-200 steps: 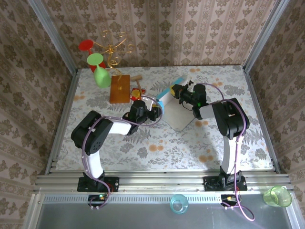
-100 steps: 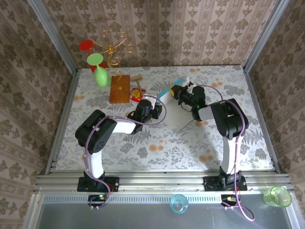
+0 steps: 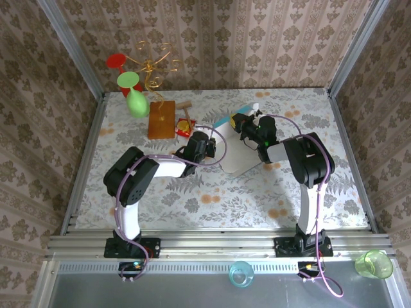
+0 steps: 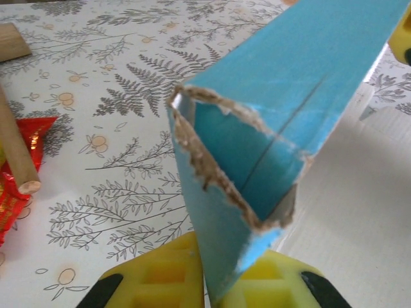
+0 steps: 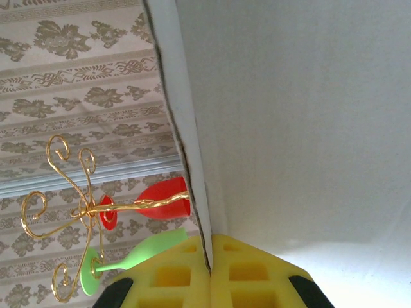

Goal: Fold the paper box

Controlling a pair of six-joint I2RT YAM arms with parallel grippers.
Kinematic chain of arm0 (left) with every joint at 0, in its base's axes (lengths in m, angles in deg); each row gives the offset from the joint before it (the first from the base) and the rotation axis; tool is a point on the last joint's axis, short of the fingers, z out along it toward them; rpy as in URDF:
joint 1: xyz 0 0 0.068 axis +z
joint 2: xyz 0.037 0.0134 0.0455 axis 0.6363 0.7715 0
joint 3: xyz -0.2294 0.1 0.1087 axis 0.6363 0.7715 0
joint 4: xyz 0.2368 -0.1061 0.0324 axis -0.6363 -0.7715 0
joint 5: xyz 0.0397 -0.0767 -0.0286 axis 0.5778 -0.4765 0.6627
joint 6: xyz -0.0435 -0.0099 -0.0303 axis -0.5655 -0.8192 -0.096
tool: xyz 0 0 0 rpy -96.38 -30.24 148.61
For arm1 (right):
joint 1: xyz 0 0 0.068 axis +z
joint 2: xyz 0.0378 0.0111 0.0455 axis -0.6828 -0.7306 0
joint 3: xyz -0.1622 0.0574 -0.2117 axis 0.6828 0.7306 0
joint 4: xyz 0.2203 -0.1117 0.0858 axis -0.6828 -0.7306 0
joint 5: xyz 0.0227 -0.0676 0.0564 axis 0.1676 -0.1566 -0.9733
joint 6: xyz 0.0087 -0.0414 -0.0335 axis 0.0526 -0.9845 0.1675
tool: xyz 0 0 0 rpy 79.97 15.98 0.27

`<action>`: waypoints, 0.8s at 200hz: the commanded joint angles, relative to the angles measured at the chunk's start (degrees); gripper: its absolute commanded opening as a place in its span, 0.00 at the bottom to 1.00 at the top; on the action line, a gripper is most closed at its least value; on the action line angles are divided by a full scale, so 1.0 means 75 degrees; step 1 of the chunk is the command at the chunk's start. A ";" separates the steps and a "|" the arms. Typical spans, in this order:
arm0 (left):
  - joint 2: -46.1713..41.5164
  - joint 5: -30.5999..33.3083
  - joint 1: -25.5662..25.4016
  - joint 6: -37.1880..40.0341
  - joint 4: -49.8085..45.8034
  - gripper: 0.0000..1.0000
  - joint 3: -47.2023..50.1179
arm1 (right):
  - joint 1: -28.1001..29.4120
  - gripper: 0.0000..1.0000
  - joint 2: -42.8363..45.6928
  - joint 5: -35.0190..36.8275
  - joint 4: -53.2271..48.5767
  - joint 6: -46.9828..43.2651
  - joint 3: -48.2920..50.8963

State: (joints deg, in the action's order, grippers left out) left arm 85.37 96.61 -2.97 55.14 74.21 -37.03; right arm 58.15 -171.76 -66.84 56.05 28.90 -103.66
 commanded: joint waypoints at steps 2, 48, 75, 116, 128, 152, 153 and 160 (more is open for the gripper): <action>0.0120 0.0670 -0.0067 -0.0061 -0.0586 0.07 -0.0204 | 0.0257 0.00 0.0225 0.0043 0.0020 0.0185 0.0226; 0.0220 0.1554 -0.0212 -0.0097 -0.1522 0.00 -0.0646 | 0.0480 0.00 0.0503 0.0613 -0.0109 0.0347 0.0333; 0.0315 0.2211 -0.0223 -0.0335 -0.2622 0.00 -0.1170 | 0.0708 0.00 0.0827 0.1114 -0.0480 0.0396 0.0507; 0.0397 0.2651 -0.0215 -0.0329 -0.3474 0.00 -0.1698 | 0.1071 0.06 0.0923 0.1624 -0.0489 0.0566 0.0650; 0.0388 0.2714 -0.0202 -0.0154 -0.3480 0.00 -0.1722 | 0.1133 0.12 0.0922 0.1684 -0.0420 0.0681 0.0674; 0.0283 0.2638 -0.0156 0.0267 -0.3328 0.00 -0.1621 | 0.1098 0.32 0.1331 0.1785 -0.0852 0.0606 0.0833; 0.0276 0.2637 -0.0152 0.0288 -0.3323 0.00 -0.1617 | 0.1096 0.33 0.1361 0.1783 -0.0888 0.0601 0.0837; 0.0227 0.2636 -0.0130 0.0397 -0.3278 0.00 -0.1552 | 0.1052 0.38 0.1580 0.1776 -0.1191 0.0459 0.0870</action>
State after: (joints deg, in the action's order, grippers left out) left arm 87.10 114.18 -4.63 53.79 52.55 -48.59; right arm 66.06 -165.51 -54.20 51.68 33.25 -98.53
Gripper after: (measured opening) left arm 0.059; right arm 0.322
